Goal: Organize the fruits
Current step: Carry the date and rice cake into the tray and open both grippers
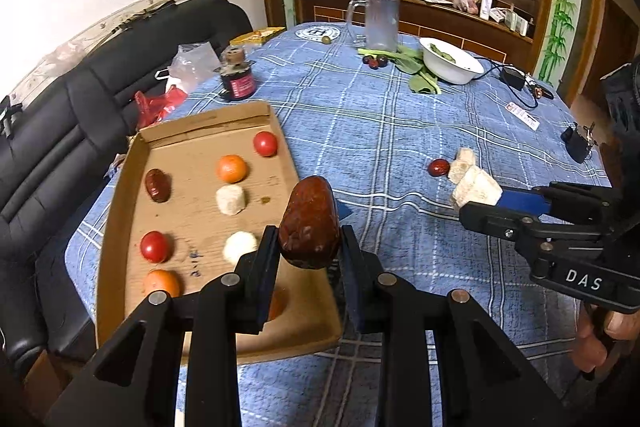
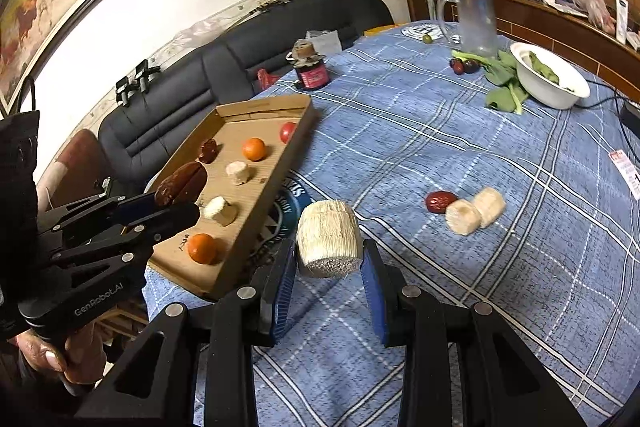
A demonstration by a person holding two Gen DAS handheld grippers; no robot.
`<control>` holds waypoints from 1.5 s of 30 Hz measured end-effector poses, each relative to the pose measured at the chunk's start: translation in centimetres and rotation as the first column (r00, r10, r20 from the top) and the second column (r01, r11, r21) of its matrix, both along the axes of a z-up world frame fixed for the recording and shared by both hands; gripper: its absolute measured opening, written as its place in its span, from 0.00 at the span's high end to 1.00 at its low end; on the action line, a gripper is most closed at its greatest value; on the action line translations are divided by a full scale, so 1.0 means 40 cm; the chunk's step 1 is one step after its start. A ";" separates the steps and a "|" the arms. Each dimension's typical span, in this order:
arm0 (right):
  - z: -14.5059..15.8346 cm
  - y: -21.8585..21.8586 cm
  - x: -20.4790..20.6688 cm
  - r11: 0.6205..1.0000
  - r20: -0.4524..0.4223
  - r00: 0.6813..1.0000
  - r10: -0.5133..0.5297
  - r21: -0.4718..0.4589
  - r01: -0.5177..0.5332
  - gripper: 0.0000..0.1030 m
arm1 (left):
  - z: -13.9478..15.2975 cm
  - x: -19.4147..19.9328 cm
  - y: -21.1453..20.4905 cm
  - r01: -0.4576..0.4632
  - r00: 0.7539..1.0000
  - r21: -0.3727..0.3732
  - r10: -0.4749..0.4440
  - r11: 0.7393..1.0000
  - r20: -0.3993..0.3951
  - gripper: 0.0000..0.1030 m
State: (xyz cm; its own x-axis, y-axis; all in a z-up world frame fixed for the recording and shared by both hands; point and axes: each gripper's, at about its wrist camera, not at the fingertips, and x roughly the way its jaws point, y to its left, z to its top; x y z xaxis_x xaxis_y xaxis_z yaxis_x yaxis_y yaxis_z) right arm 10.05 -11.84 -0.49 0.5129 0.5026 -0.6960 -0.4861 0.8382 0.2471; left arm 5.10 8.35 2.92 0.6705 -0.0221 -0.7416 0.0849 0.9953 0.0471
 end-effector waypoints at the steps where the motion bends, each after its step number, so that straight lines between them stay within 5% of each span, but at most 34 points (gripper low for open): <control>1: 0.002 0.005 -0.003 1.000 0.002 1.000 0.004 -0.001 -0.004 0.68 | 0.000 -0.002 0.006 -0.004 1.000 0.001 0.004 1.000 0.001 0.74; 32: 0.005 0.161 0.014 0.995 0.011 0.995 0.102 -0.025 -0.101 0.68 | -0.030 -0.004 0.146 -0.091 0.996 -0.021 0.091 0.996 -0.017 0.74; 45: -0.001 0.285 0.120 0.989 -0.004 0.989 0.147 -0.016 -0.147 0.68 | -0.034 0.106 0.278 -0.144 0.988 -0.113 0.138 0.983 -0.066 0.74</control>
State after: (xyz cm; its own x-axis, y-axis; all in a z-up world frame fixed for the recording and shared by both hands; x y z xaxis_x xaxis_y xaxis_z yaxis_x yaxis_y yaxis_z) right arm 14.85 -0.45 -0.52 0.4323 0.5609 -0.7060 -0.6038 0.7616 0.2354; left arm 9.33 19.47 1.54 0.6290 -0.0193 -0.7772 -0.0576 0.9958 -0.0713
